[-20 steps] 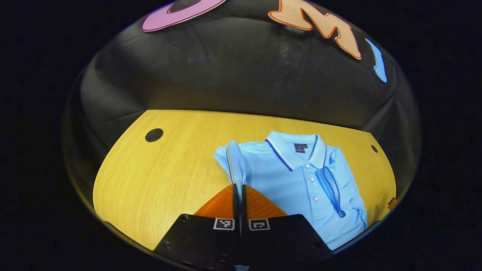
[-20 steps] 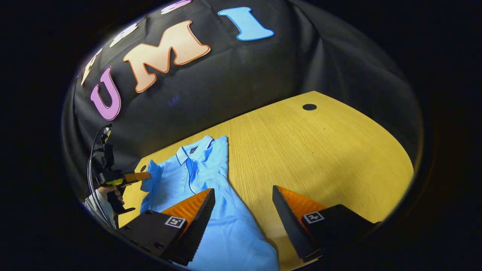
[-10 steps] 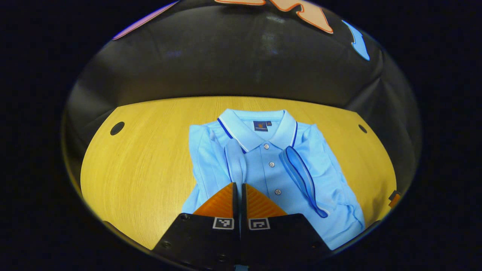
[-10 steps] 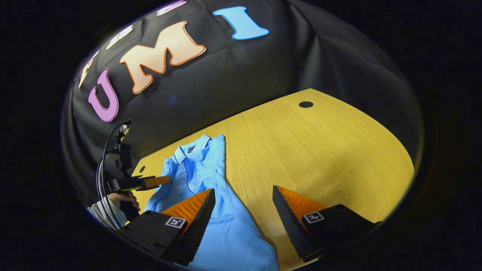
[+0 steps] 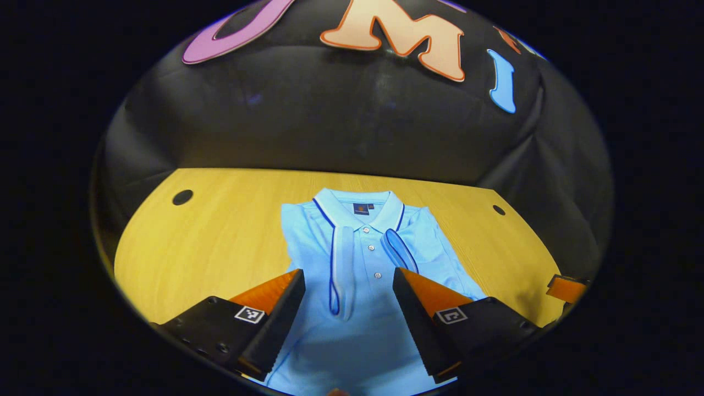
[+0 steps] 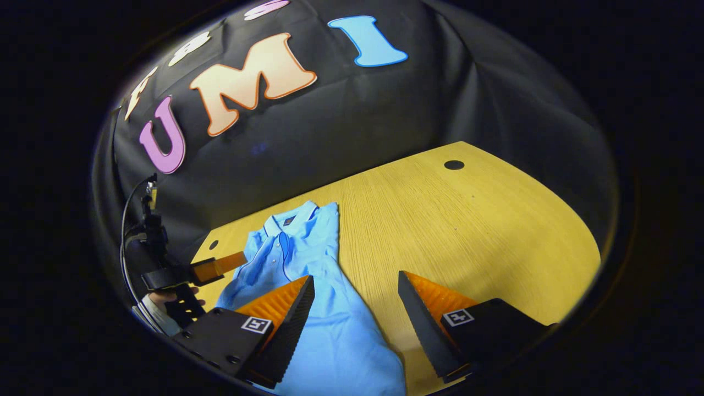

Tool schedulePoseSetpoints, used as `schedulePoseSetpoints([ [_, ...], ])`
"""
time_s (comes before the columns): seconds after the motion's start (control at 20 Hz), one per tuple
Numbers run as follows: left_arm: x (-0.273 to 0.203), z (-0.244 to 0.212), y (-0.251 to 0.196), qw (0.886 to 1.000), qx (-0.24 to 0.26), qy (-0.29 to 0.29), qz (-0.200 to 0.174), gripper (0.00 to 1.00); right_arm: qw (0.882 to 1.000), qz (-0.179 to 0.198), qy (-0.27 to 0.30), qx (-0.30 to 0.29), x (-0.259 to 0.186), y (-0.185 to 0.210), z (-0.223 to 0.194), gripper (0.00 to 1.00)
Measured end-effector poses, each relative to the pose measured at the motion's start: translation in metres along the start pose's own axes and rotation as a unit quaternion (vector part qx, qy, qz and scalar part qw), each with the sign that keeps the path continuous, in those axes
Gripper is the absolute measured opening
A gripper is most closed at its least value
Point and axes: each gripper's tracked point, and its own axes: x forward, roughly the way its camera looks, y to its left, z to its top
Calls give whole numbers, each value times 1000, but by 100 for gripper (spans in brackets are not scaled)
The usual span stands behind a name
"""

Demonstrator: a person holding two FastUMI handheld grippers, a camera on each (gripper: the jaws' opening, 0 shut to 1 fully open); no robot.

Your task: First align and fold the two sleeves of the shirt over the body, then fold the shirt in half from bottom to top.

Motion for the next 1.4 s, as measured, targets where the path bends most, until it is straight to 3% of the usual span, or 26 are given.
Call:
schedulePoseSetpoints([
  [0.35,-113,-28,11,999,-1,-38,18,96,995,30,-16,-92,-68,11,-24,97],
  [0.7,-185,-87,28,999,-7,-34,39,96,992,44,7,-121,-112,10,-75,97],
  [1.2,-240,-180,46,998,4,23,57,96,987,32,48,-151,-147,-4,-154,97],
  [1.4,-249,-208,54,997,11,38,69,96,983,10,61,-174,-151,-13,-181,97],
])
